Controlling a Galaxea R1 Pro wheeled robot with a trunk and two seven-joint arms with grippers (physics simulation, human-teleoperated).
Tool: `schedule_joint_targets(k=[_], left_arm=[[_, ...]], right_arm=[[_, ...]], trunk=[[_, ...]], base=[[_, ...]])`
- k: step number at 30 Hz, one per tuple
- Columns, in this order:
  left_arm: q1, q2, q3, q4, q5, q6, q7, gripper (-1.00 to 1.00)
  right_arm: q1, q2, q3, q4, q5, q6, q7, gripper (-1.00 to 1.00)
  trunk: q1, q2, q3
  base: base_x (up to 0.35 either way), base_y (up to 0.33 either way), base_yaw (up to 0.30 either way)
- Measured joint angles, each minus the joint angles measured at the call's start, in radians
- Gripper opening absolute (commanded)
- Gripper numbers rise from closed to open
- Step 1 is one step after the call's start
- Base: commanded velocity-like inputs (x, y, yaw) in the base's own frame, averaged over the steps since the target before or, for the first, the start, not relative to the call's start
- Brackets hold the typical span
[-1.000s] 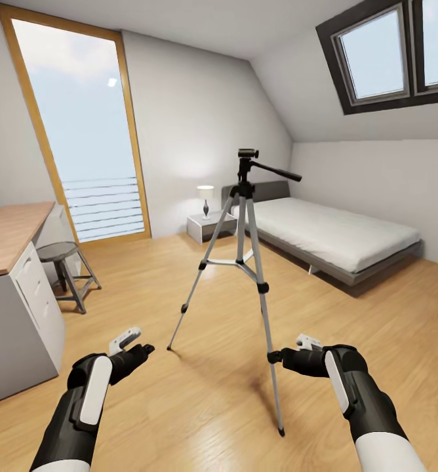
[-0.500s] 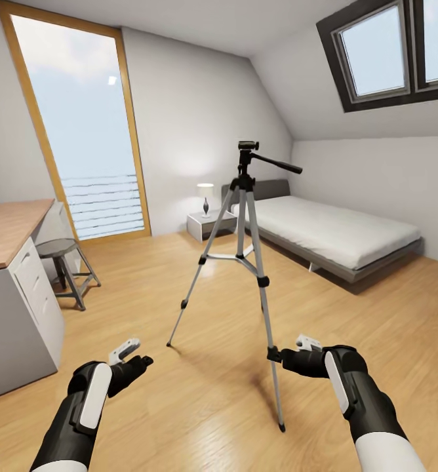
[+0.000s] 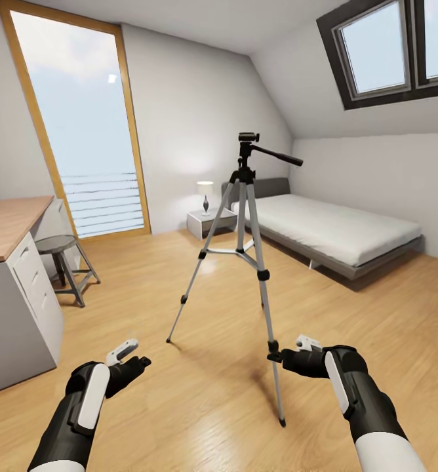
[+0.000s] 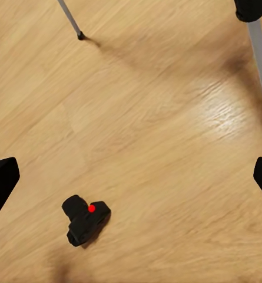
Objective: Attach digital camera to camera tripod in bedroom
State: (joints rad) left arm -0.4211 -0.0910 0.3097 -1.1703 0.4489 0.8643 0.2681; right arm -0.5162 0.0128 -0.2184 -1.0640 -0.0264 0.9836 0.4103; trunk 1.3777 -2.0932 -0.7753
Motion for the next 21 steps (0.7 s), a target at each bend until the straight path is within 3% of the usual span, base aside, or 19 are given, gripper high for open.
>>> schedule_joint_targets(k=[21], left_arm=[[0.0,0.017,0.001,0.003,0.005,0.0,0.0,1.0]], right_arm=[[0.0,0.001,0.0,0.0,-0.001,0.0,0.0,1.0]], trunk=[[0.081,-0.147,-0.066]], base=[[0.0,0.0,0.0]])
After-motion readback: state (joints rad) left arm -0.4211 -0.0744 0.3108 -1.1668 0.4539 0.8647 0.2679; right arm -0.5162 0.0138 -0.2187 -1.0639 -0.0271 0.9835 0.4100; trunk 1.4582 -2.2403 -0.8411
